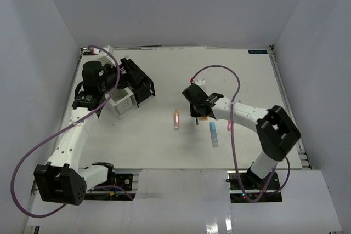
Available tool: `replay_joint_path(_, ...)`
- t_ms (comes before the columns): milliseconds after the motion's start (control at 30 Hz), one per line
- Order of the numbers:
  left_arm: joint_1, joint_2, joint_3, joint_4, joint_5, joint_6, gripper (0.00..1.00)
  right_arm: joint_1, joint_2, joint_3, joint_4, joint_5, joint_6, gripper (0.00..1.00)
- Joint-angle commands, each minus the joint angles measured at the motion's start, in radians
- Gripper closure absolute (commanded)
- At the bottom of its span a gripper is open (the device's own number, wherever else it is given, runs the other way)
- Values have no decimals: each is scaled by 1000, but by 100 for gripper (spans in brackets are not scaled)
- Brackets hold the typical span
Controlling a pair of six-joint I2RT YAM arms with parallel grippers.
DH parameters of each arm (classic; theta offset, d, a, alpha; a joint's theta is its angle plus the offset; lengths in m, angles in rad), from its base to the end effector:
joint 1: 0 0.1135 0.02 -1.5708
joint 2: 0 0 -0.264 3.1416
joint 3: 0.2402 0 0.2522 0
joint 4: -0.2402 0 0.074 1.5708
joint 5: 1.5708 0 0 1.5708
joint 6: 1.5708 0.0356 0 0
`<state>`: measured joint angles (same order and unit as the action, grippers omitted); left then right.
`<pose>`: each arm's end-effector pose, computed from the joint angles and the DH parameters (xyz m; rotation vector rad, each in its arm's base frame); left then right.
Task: Sort the stationery into containers
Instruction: Pick up the pen from the center of the board.
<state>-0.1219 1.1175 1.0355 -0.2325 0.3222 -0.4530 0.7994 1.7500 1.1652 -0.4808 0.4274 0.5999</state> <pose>0.2526 -0.0423 0.3572 -0.0926 1.9263 -0.6928 0.2587 0.2449 0.1950 -0.1091 2.4897 0.0004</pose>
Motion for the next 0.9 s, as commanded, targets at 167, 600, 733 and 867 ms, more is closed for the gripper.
replay_joint_path(167,-146,11,37,-21,223,-154,2,113,-460,-346,588,-102,-331,92)
replay_joint_path(600,-530,107,41,22,-84,-185,6,146,-645,-472,835,-286,-390,92)
replay_joint_path(733,-596,142,54,21,-190,-182,10,144,-670,-498,870,-303,-382,92)
replay_joint_path(867,-631,177,63,21,-247,-184,25,144,-676,-507,877,-303,-376,92)
